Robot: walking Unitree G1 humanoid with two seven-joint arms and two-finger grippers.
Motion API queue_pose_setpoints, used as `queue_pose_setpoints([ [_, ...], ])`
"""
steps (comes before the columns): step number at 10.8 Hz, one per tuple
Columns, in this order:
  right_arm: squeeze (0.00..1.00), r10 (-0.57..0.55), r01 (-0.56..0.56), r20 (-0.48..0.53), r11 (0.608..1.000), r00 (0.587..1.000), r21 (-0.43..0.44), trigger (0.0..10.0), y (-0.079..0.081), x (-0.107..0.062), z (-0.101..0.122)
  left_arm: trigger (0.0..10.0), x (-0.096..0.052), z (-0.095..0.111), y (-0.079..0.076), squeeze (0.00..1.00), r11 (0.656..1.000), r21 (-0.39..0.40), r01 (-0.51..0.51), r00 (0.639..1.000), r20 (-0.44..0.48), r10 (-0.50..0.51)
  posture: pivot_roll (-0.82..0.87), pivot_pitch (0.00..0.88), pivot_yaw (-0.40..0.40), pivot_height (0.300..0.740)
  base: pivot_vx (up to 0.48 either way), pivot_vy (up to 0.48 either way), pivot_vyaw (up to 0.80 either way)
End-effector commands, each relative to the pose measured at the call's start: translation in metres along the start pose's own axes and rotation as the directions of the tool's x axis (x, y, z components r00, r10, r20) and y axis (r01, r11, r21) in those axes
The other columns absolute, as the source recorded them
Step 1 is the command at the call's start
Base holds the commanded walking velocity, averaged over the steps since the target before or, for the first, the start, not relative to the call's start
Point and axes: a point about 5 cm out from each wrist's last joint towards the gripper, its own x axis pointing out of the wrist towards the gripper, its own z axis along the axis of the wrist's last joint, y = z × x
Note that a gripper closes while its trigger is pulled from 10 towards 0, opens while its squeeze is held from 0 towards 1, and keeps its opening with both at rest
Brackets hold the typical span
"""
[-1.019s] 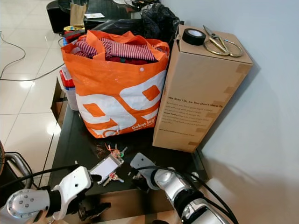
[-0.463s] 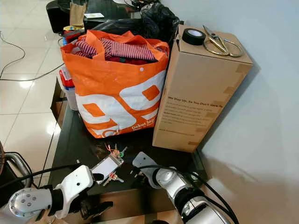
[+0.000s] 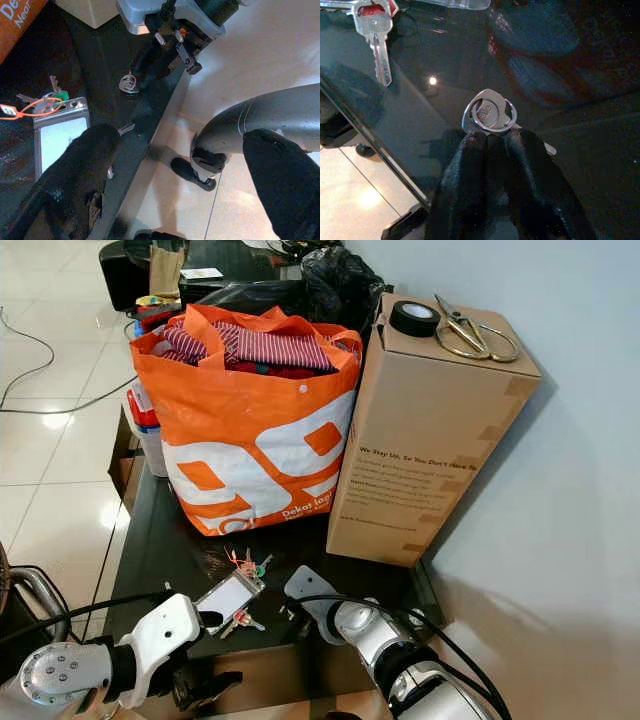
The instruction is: Hang keys on a hook
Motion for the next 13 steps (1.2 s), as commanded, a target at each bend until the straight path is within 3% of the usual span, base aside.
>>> queue_pose_setpoints([
  [1,0.00,-0.006,0.006,-0.001,1.000,1.000,-0.008,0.0,-0.004,-0.001,0.000,10.0,0.003,0.001,-0.002,0.00,1.000,0.001,0.019,1.000,0.007,-0.019,-0.10,0.009,-0.105,0.740,0.000,0.000,0.00],
  [4,0.00,0.015,-0.015,-0.007,1.000,1.000,-0.016,0.0,-0.005,-0.004,-0.004,10.0,0.004,0.001,-0.003,0.00,1.000,-0.001,0.021,1.000,0.009,-0.021,-0.10,0.009,-0.110,0.740,0.000,0.000,0.00],
  [6,0.00,0.045,-0.055,0.091,0.993,0.995,0.109,0.0,-0.007,-0.006,0.004,10.0,0.005,0.001,-0.003,0.00,1.000,-0.002,0.020,1.000,0.011,-0.020,-0.10,0.009,-0.111,0.740,0.000,0.000,0.00],
  [9,0.00,-0.065,0.058,0.109,0.996,0.992,0.067,0.0,-0.020,-0.008,0.013,10.0,0.004,0.000,-0.002,0.00,1.000,0.001,0.020,1.000,0.009,-0.020,-0.10,0.014,-0.107,0.740,0.000,0.000,0.00],
  [11,0.00,-0.143,0.141,0.108,0.990,0.984,0.018,0.0,-0.020,-0.005,0.020,10.0,0.004,0.000,-0.002,0.00,1.000,0.003,0.019,1.000,0.005,-0.019,-0.10,0.017,-0.106,0.740,0.000,0.000,0.00],
  [12,0.00,-0.151,0.150,0.101,0.989,0.983,0.018,0.0,-0.019,-0.004,0.021,10.0,0.003,-0.001,-0.002,0.00,1.000,0.003,0.019,1.000,0.002,-0.019,-0.10,0.019,-0.107,0.740,0.000,0.000,0.00],
  [13,0.00,-0.128,0.118,0.107,0.988,0.986,0.096,0.0,-0.018,-0.003,0.021,10.0,0.003,-0.001,-0.002,0.00,1.000,0.001,0.019,1.000,0.002,-0.019,-0.10,0.018,-0.107,0.740,0.000,0.000,0.00],
])
